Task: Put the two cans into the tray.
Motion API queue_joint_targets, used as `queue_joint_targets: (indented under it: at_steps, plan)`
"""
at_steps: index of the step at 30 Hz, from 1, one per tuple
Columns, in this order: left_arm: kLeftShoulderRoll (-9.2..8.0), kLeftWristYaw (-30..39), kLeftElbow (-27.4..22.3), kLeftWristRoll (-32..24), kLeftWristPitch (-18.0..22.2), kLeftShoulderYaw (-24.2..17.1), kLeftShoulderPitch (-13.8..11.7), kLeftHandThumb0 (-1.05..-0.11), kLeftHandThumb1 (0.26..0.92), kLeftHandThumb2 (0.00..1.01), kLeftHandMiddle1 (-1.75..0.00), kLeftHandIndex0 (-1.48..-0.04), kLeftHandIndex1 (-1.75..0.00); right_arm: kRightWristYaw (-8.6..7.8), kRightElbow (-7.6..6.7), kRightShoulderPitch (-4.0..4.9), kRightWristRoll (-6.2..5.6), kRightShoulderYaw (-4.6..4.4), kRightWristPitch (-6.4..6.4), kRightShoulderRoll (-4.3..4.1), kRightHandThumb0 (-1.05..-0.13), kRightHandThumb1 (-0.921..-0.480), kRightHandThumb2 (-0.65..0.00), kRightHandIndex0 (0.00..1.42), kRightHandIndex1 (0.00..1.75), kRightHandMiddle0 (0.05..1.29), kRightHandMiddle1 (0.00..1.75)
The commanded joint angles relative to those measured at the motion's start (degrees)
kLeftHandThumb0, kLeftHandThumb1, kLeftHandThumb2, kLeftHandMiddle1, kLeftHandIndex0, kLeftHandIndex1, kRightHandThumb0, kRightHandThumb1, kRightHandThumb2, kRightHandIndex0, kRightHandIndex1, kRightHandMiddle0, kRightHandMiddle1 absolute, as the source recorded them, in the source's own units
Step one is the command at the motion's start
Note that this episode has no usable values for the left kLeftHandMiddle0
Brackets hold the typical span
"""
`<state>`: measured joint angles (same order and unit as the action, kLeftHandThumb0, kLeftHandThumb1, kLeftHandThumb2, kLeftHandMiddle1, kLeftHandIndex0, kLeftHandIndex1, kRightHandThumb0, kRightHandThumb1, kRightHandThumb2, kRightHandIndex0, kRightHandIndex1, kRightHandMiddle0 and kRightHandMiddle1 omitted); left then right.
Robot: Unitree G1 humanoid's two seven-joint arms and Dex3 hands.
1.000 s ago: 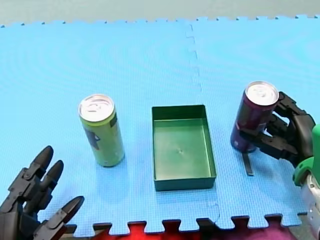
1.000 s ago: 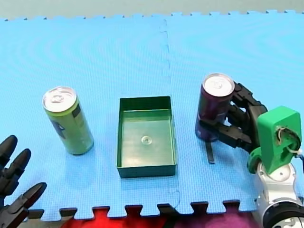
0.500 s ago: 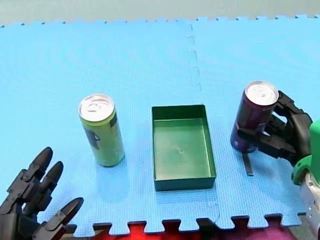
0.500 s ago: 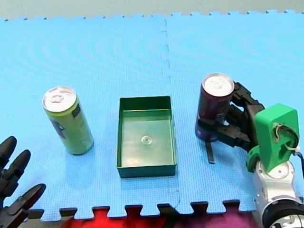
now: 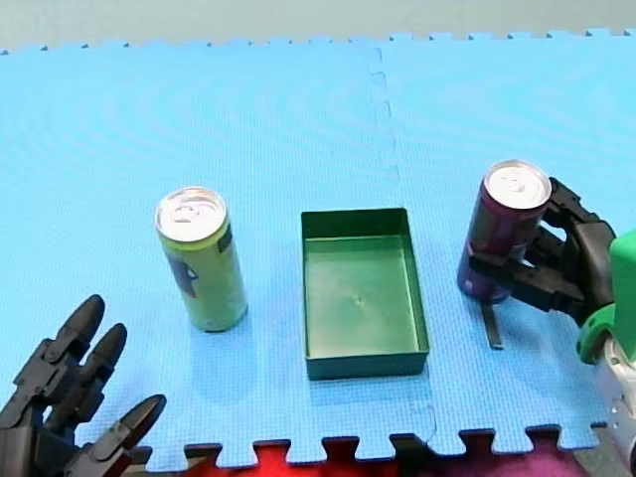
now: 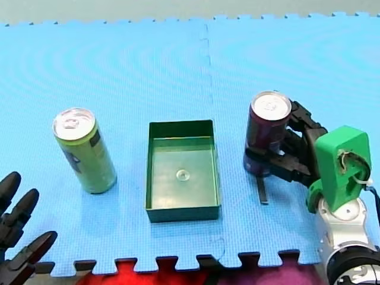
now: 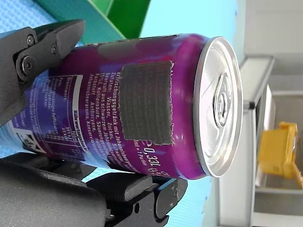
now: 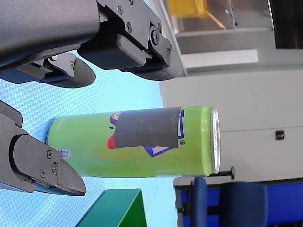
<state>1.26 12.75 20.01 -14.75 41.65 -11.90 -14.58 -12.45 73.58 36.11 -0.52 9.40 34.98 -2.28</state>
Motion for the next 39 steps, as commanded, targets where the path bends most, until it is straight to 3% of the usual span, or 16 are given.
queue_joint_targets:
  at_steps: [1,7,12,13,14,15,17,18,20,22,27,39]
  plan:
    - [-0.24,0.1,0.1,-0.2,0.1,-0.2,0.0,-1.048,0.807,0.0,0.0,-0.5,0.0,0.15,0.08,0.52,0.12,-0.09,-0.22,0.08,-1.048,-0.699,0.0,0.44,0.0,0.37,0.0]
    - [-0.48,0.7,0.3,-0.5,0.0,-0.4,0.2,-1.048,0.804,0.0,0.0,-0.5,0.0,0.54,0.2,0.97,0.27,-0.12,-0.36,0.31,-1.048,-0.695,0.0,0.44,0.0,0.38,0.0]
    - [-0.6,0.7,0.7,-0.3,0.0,-0.6,0.7,-1.048,0.803,0.0,0.0,-0.5,0.0,0.73,0.21,1.86,0.43,-0.12,-0.33,0.8,-1.048,-0.69,0.0,0.45,0.01,0.38,0.0]
    - [-0.63,0.7,0.7,-0.3,0.0,-0.6,0.7,-1.048,0.802,0.0,0.0,-0.5,0.0,0.6,0.1,1.99,0.3,-0.02,-0.18,0.91,-0.983,-0.653,0.0,0.61,0.07,0.5,0.06]
    - [-0.66,0.7,0.7,-0.3,0.0,-0.7,0.8,-1.048,0.802,0.0,0.0,-0.5,0.0,0.48,-0.11,2.06,-0.14,0.35,0.22,1.13,-0.764,-0.641,-0.006,0.82,0.1,0.7,0.08]
    - [-0.68,0.7,0.7,-0.3,0.0,-0.7,0.8,-1.048,0.802,0.0,0.0,-0.5,0.0,1.06,-0.42,1.97,-0.59,0.83,1.11,1.42,-0.549,-0.656,-0.007,1.02,0.1,0.89,0.07]
    - [-0.7,0.7,0.7,-0.3,0.0,-0.7,0.9,-1.048,0.802,0.0,0.0,-0.5,0.0,4.19,-0.9,1.52,-0.4,1.12,3.49,1.94,-0.369,-0.719,-0.011,1.31,0.09,1.17,0.06]
    - [-0.71,0.7,0.7,-0.3,0.0,-0.8,0.9,-1.048,0.803,0.0,0.0,-0.5,0.0,6.68,-1.0,1.24,0.44,0.75,4.61,2.11,-0.346,-0.731,-0.011,1.35,0.08,1.22,0.05]
    - [-0.71,0.6,0.6,-0.3,0.0,-0.8,0.8,-1.048,0.803,0.0,0.0,-0.5,0.0,10.88,-0.95,0.91,2.45,-0.37,5.6,2.14,-0.328,-0.746,-0.011,1.39,0.07,1.26,0.04]
    - [-0.7,0.5,0.4,-0.2,-0.1,-0.8,0.7,-1.048,0.804,0.0,0.0,-0.5,0.0,12.28,-0.85,0.89,3.43,-0.94,5.56,1.99,-0.327,-0.753,-0.01,1.4,0.06,1.27,0.03]
    - [-0.66,0.4,0.1,0.0,-0.3,-0.7,0.7,-1.048,0.805,0.0,0.0,-0.5,0.0,12.44,-0.78,0.99,3.54,-1.14,5.35,1.69,-0.328,-0.761,-0.007,1.4,0.04,1.27,0.02]
    - [-0.46,-0.1,0.3,0.2,-0.3,-0.7,0.7,-1.048,0.806,0.0,0.0,-0.5,0.0,10.99,-1.01,0.9,2.65,-0.75,4.92,1.24,-0.323,-0.772,-0.003,1.39,0.01,1.26,0.0]
